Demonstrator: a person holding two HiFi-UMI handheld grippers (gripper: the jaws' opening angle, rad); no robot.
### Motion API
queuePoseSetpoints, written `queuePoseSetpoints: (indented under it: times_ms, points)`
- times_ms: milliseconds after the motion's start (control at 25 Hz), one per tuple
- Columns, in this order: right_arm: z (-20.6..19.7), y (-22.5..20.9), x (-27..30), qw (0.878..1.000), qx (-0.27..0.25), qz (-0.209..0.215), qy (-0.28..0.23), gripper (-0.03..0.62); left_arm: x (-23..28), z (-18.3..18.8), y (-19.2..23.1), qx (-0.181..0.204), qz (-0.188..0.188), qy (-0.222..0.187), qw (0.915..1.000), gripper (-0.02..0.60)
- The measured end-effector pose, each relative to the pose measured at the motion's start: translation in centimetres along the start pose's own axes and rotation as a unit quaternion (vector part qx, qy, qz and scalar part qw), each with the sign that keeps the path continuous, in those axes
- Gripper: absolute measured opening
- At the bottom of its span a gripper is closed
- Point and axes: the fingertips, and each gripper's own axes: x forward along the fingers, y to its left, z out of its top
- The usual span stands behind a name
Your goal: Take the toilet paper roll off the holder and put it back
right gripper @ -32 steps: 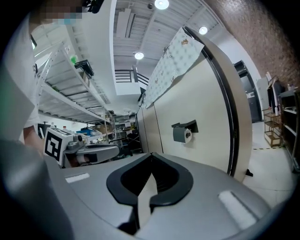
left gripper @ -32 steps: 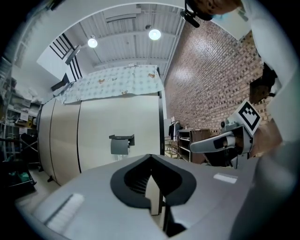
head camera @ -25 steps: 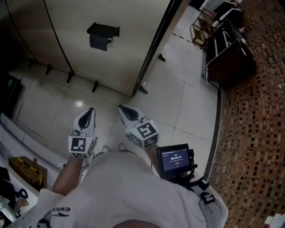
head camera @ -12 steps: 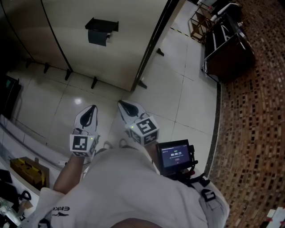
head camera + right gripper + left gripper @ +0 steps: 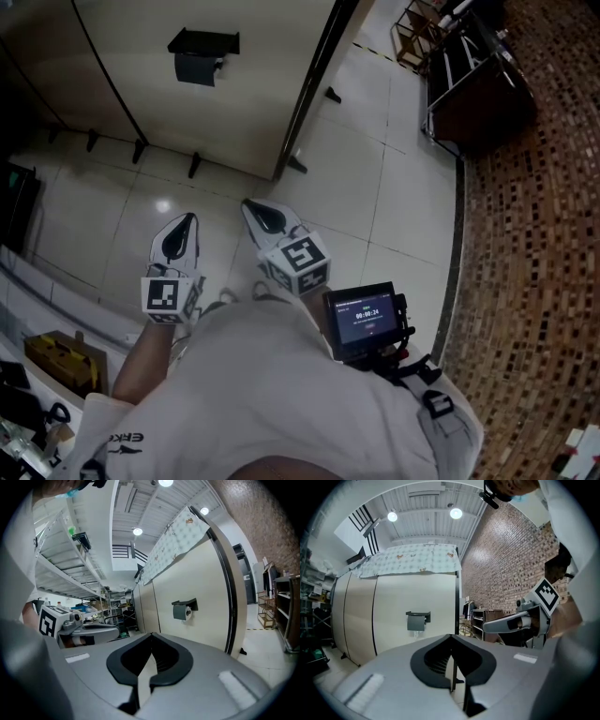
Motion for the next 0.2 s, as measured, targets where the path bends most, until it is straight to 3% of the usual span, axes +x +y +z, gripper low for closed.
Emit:
queuePoseSetpoints:
  times_ms: [200]
  points:
    - [0.02, -0.6, 0.07, 1.0, 0.003, -0.004, 0.0, 0.005, 0.69, 0.23, -0.38, 0.004, -0.006, -0.01, 0.9999, 0.002]
